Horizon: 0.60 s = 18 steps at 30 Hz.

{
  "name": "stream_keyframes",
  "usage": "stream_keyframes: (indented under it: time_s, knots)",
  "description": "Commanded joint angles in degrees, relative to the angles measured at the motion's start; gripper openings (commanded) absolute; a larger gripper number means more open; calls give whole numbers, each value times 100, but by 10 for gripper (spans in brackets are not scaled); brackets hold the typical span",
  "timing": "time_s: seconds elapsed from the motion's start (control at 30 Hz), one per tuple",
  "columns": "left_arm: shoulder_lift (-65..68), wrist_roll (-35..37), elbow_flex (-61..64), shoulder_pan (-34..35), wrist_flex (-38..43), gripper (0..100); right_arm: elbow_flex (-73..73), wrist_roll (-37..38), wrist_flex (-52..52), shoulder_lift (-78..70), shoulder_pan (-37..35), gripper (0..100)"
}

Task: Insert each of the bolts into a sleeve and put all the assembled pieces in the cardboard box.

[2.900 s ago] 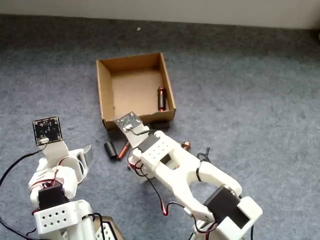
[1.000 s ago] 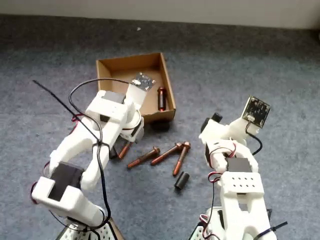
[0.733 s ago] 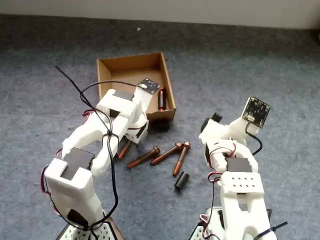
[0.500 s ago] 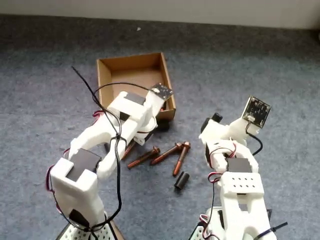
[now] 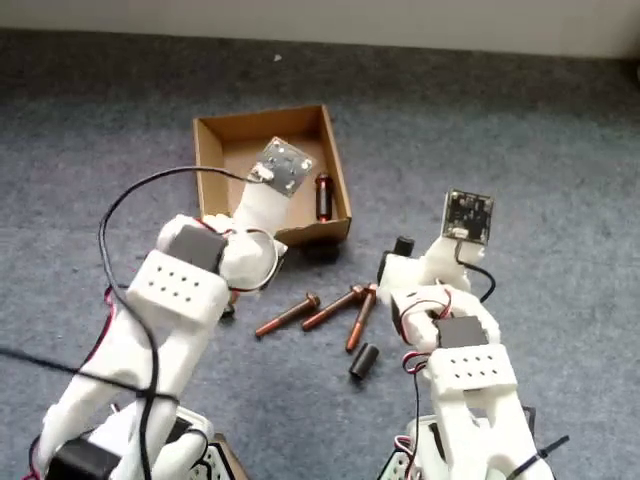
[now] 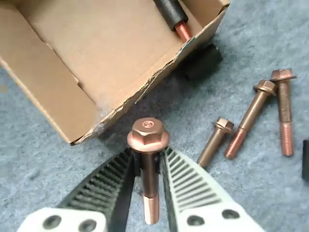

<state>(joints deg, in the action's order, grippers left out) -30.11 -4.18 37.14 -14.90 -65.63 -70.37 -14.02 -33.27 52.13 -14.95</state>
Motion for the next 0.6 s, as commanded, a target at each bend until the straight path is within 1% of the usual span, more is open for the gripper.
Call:
stream_keyframes:
  time_s: [0.0,0.1,0.2,0.3,0.37,0.57]
  knots:
    - [-1842,220,391,4,149,5,31,70,-198,892,-435,4]
    - [-2712,721,866,163,580,5,22,70,-637,1789,-796,4]
    - [-3442,1064,1226,321,985,5,-66,79,-884,2457,-1209,4]
    - [-4084,1319,1349,374,1143,5,-488,79,-804,2941,-1648,4]
    - [-4462,1512,1349,356,1178,5,-857,158,-558,3257,-1938,4]
    - [-5147,2110,1358,347,1319,5,-2211,1679,470,4567,-2607,4]
